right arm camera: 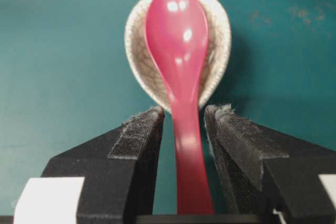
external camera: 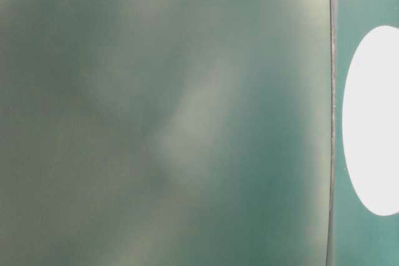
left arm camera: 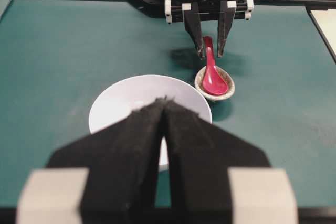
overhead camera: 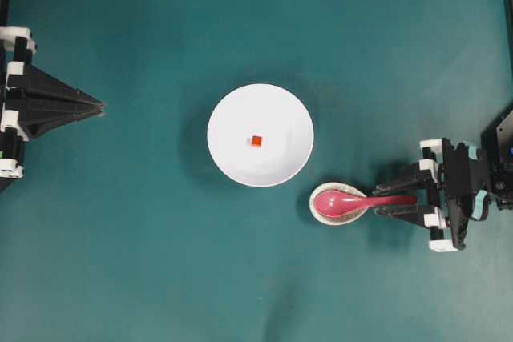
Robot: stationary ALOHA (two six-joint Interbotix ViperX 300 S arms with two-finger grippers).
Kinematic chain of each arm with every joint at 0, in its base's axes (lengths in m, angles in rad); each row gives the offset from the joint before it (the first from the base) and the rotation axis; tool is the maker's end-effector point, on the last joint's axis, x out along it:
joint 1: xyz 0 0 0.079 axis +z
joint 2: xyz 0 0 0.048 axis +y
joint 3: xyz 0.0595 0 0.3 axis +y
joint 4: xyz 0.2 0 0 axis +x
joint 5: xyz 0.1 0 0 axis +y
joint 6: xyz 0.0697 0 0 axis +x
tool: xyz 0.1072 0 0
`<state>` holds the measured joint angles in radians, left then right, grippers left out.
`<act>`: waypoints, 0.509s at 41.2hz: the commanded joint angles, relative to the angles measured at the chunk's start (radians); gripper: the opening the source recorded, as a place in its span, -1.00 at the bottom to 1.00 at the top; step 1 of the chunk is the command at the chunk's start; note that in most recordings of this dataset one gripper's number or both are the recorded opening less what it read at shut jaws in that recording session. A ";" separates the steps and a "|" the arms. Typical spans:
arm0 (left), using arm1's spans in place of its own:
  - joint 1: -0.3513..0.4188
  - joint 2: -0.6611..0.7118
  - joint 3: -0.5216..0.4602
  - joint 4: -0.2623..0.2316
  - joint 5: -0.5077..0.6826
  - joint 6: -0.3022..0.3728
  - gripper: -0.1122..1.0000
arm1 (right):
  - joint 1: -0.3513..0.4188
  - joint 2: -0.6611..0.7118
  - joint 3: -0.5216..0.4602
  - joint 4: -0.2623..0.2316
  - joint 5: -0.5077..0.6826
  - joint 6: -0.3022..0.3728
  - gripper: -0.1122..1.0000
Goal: Grip the spoon and scoop the red block from the bowl with right arm.
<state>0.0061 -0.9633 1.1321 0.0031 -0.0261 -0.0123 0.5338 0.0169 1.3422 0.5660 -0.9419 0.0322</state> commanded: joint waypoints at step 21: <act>0.002 0.008 -0.029 0.003 -0.005 -0.002 -0.80 | 0.005 0.028 -0.011 -0.009 -0.046 -0.002 -0.01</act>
<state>0.0046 -0.9633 1.1321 0.0031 -0.0261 -0.0123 0.5338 0.0460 1.3407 0.5584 -0.9710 0.0322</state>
